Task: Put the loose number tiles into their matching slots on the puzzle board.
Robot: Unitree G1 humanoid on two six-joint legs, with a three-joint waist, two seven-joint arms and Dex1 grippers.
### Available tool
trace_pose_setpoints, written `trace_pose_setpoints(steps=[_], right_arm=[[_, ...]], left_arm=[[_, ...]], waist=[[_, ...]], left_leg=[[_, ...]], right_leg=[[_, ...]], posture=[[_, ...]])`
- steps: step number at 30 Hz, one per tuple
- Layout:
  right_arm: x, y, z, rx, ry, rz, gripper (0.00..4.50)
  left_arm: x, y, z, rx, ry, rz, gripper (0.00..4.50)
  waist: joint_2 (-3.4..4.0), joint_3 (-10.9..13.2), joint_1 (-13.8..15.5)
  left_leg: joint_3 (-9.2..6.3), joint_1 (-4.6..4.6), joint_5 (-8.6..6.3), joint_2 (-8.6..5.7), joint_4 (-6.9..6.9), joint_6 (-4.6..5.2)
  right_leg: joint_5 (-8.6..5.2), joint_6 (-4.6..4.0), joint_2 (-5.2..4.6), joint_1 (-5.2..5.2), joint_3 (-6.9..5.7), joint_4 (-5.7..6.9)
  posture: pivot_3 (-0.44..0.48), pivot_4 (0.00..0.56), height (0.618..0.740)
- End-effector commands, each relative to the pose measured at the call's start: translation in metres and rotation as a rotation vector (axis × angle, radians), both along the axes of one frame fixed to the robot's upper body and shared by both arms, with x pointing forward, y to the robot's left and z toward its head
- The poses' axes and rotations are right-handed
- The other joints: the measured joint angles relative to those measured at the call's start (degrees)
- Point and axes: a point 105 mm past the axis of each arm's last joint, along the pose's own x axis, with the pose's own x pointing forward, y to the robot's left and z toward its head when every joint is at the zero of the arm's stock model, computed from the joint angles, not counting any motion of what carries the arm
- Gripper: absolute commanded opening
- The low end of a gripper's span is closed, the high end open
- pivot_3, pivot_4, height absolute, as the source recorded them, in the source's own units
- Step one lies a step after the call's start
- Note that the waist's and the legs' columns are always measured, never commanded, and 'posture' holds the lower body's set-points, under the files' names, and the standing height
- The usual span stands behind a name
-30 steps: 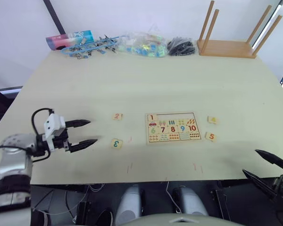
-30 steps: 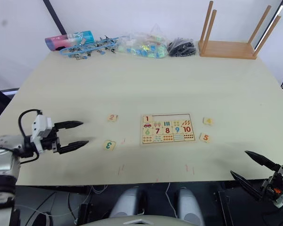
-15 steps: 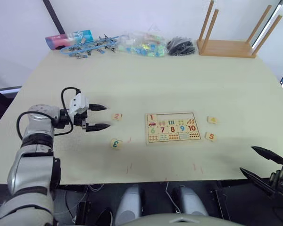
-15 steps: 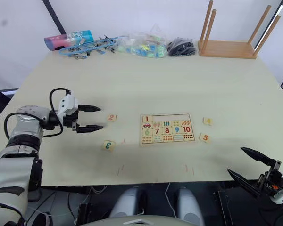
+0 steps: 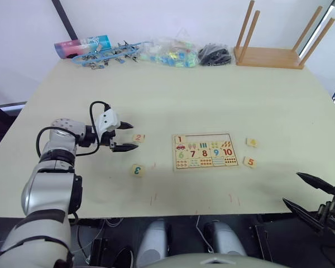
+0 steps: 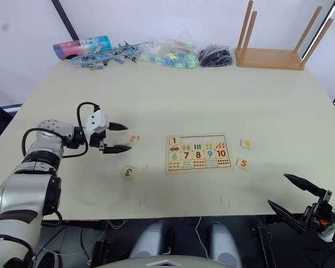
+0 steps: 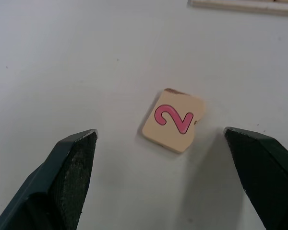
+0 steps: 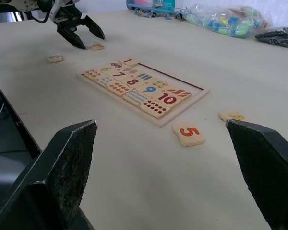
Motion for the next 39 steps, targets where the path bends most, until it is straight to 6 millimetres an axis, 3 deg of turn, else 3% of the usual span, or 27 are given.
trace_pose_setpoints(steps=[1, 5, 8, 39], right_arm=[[-0.001, -0.004, 0.005, -0.021, -0.032, -0.006, 4.5], [0.0, -0.005, 0.005, -0.023, -0.035, -0.006, 4.5], [0.002, -0.006, 0.006, -0.025, -0.04, -0.005, 4.5], [0.008, -0.002, 0.008, -0.03, -0.049, 0.01, 4.5]], left_arm=[[0.006, -0.002, 0.005, 0.009, -0.026, 0.012, 4.48], [0.007, -0.008, 0.002, -0.006, -0.011, 0.012, 4.48], [0.008, -0.011, -0.003, 0.005, -0.005, 0.012, 3.21], [-0.009, -0.007, -0.016, 0.005, 0.079, -0.056, 3.21]], waist=[[0.0, 0.0, 0.0], [0.0, 0.0, 0.1], [0.02, 0.0, 0.1], [0.06, 0.0, -0.1]], left_leg=[[0.0, 0.0, 0.0, 0.0, 0.0, 0.0], [0.0, 0.0, 0.0, 0.0, 0.01, 0.0], [0.0, 0.01, 0.0, -0.01, 0.02, 0.0], [-0.01, 0.04, 0.0, -0.01, 0.02, 0.0]], right_leg=[[0.0, 0.0, 0.0, 0.0, 0.0, 0.01], [0.0, 0.0, 0.0, 0.0, 0.0, 0.02], [0.0, 0.0, -0.01, 0.01, 0.0, 0.02], [0.0, 0.0, 0.0, 0.03, 0.0, 0.03]], posture=[[0.0, 0.15, 0.737], [0.0, 0.15, 0.737], [0.0, 0.15, 0.737], [0.0, 0.15, 0.737]])
